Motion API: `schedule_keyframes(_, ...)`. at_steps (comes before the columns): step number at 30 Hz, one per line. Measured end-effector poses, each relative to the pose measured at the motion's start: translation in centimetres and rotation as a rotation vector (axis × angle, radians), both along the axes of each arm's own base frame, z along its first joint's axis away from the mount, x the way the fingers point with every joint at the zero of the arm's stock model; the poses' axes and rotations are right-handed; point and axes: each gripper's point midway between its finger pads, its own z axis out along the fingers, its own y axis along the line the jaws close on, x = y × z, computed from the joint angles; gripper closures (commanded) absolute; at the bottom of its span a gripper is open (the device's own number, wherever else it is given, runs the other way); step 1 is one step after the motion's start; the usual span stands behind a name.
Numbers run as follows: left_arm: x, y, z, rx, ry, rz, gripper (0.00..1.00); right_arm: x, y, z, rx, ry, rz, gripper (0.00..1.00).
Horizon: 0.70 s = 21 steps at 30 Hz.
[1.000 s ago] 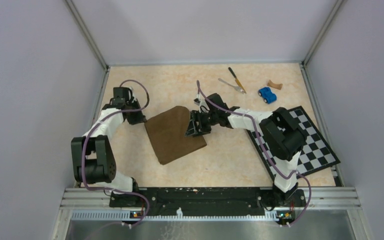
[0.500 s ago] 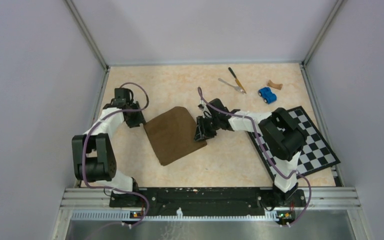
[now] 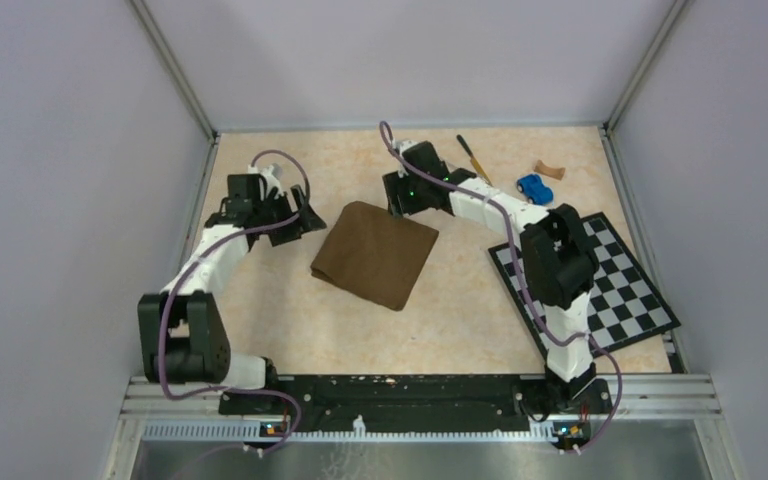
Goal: Fold the napkin into a case and place the utensils inside
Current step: Rotate the square-folded napkin at the center of the board.
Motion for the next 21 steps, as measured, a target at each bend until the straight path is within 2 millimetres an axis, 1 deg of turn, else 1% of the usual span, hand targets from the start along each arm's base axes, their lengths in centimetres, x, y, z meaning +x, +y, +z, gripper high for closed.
schedule_keyframes(1, 0.2, -0.7, -1.5, -0.016, 0.043, -0.023, 0.18, 0.4, 1.0, 1.6, 0.046, -0.008, 0.018, 0.43)
schedule_keyframes(2, 0.1, -1.2, -2.5, -0.024, 0.076, -0.039, 0.19, 0.5, 1.8, 3.0, 0.089, -0.014, 0.034, 0.43)
schedule_keyframes(3, 0.0, -1.9, -4.0, -0.029, 0.121, -0.057, 0.20, 0.2, 2.9, 4.4, 0.153, -0.015, 0.056, 0.44)
schedule_keyframes(4, -0.2, -2.4, -4.9, -0.034, 0.147, -0.071, 0.20, -0.6, 3.6, 5.5, 0.213, -0.003, 0.077, 0.45)
schedule_keyframes(5, -0.6, -3.0, -5.8, -0.034, 0.172, -0.085, 0.21, -2.1, 4.0, 6.2, 0.273, 0.029, 0.100, 0.47)
schedule_keyframes(6, -1.0, -3.5, -6.5, -0.034, 0.192, -0.094, 0.22, -3.5, 4.1, 6.4, 0.318, 0.066, 0.116, 0.48)
schedule_keyframes(8, -1.6, -4.2, -7.4, -0.029, 0.213, -0.108, 0.24, -6.3, 4.2, 5.6, 0.388, 0.151, 0.138, 0.50)
schedule_keyframes(9, -1.8, -4.4, -7.6, -0.027, 0.215, -0.113, 0.25, -7.8, 4.1, 4.6, 0.415, 0.203, 0.146, 0.50)
schedule_keyframes(11, -2.2, -4.9, -8.3, -0.019, 0.218, -0.121, 0.25, -10.1, 3.6, 1.9, 0.427, 0.311, 0.137, 0.51)
schedule_keyframes(13, -3.1, -5.2, -9.5, -0.007, 0.236, -0.122, 0.26, -12.1, 2.6, -1.2, 0.402, 0.412, 0.112, 0.51)
schedule_keyframes(15, -4.4, -5.6, -10.6, -0.006, 0.259, -0.124, 0.26, -13.0, 1.8, -3.2, 0.376, 0.463, 0.090, 0.52)
schedule_keyframes(16, -5.5, -5.9, -11.3, -0.007, 0.275, -0.123, 0.26, -13.1, 1.5, -4.0, 0.364, 0.477, 0.078, 0.53)
schedule_keyframes(17, -6.1, -6.3, -11.2, -0.017, 0.265, -0.129, 0.25, -12.9, 1.2, -4.3, 0.365, 0.487, 0.070, 0.54)
schedule_keyframes(19, -7.5, -7.0, -10.9, -0.029, 0.247, -0.134, 0.21, -11.9, 0.5, -4.3, 0.356, 0.469, 0.054, 0.52)
schedule_keyframes(21, -9.4, -7.5, -10.7, -0.045, 0.249, -0.138, 0.17, -10.8, -0.4, -4.2, 0.331, 0.442, 0.037, 0.47)
